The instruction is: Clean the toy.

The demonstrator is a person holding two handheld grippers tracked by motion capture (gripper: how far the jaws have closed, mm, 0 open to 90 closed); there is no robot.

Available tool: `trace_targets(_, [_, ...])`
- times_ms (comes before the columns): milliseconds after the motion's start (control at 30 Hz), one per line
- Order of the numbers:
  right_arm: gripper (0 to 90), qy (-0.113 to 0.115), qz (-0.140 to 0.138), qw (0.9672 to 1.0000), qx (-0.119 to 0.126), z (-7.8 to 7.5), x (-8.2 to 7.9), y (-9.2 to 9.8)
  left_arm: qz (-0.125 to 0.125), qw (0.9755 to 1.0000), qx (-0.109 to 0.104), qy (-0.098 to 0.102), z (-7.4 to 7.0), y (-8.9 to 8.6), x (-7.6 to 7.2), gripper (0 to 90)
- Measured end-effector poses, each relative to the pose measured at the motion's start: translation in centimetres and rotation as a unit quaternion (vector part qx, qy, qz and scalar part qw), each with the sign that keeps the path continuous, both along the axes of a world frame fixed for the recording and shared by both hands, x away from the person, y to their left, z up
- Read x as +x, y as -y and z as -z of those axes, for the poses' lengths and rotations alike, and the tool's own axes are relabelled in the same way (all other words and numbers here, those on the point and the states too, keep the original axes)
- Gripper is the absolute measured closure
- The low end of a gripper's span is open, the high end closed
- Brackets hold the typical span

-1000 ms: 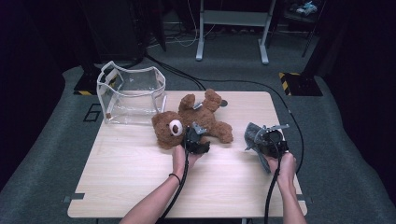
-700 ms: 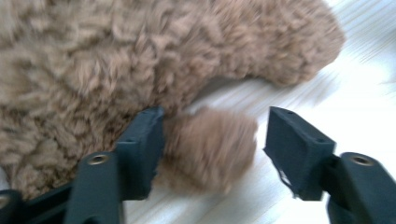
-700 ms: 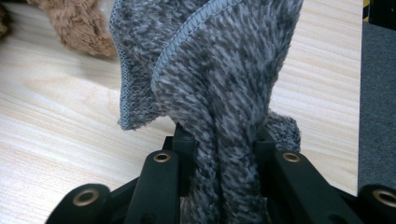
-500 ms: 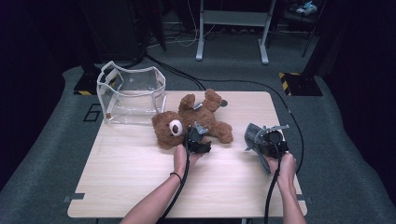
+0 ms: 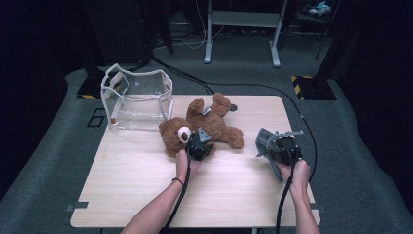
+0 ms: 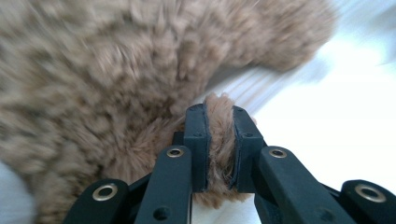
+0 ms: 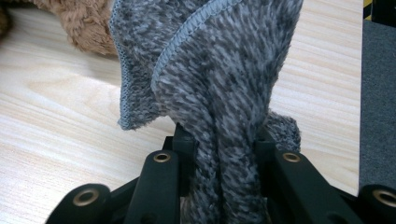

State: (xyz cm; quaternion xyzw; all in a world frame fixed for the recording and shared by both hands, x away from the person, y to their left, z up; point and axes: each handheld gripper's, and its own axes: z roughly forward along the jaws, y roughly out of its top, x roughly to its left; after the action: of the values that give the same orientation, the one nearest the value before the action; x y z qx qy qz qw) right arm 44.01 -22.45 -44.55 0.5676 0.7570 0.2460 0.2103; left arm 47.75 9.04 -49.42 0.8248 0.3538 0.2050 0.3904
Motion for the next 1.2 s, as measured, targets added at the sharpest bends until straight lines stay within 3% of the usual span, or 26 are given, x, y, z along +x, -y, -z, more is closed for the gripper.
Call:
trace_targets(67, [71.9, -0.002, 0.008, 1.0, 0.003, -0.1, 0.0, 0.0, 0.016, 0.9997, -0.018, 0.007, -0.6, -0.6, -0.3, 80.8])
trace_targets(267, [71.9, 0.002, 0.006, 1.0, 0.002, -0.1, 0.0, 0.3, 0.069, 0.9972, -0.022, 0.019, -1.7, -1.6, -1.4, 81.2])
trace_targets(433, [71.9, 0.002, 0.007, 1.0, 0.002, -0.2, -0.1, 0.2, 0.086, 0.9954, -0.037, 0.023, -2.3, -2.6, -2.5, 81.0])
trace_targets(533, [71.9, 0.0, 0.008, 1.0, 0.002, -0.2, 0.0, 0.2, 0.079, 0.9958, -0.042, 0.017, -2.5, -3.2, -3.0, 78.2])
trace_targets(633, [71.9, -0.001, 0.007, 1.0, 0.004, -0.1, 0.0, -0.1, 0.057, 0.9971, -0.049, 0.016, -2.7, -3.7, -3.4, 65.7])
trace_targets(667, [71.8, 0.0, -0.001, 1.0, 0.002, -0.1, 0.1, -0.2, 0.047, 0.9975, -0.051, 0.015, -3.0, -3.9, -3.6, 57.0])
trace_targets(767, [71.8, -0.001, 0.0, 1.0, 0.002, 0.0, 0.1, -0.4, 0.014, 0.9975, -0.062, 0.029, -3.7, -4.8, -4.2, 40.4])
trace_targets(800, [71.8, -0.001, -0.002, 1.0, 0.002, 0.0, 0.2, -0.4, 0.004, 0.9974, -0.063, 0.034, -4.0, -5.2, -4.4, 39.4])
trace_targets(900, [71.7, -0.002, -0.001, 1.0, 0.006, -0.1, 0.2, -0.6, -0.033, 0.9958, -0.065, 0.056, -4.7, -6.3, -4.9, 33.4])
trace_targets(967, [71.7, 0.002, -0.004, 1.0, 0.005, -0.2, 0.3, -0.6, -0.057, 0.9948, -0.055, 0.064, -4.8, -6.8, -5.1, 29.7])
trace_targets(1000, [71.7, 0.002, -0.004, 1.0, 0.003, -0.2, 0.3, -0.6, -0.082, 0.9931, -0.049, 0.068, -4.8, -7.2, -5.0, 26.3])
trace_targets(1200, [71.6, 0.0, -0.002, 1.0, 0.004, -0.4, 0.3, -0.6, -0.141, 0.9884, -0.022, 0.052, -4.2, -8.7, -3.4, 16.5])
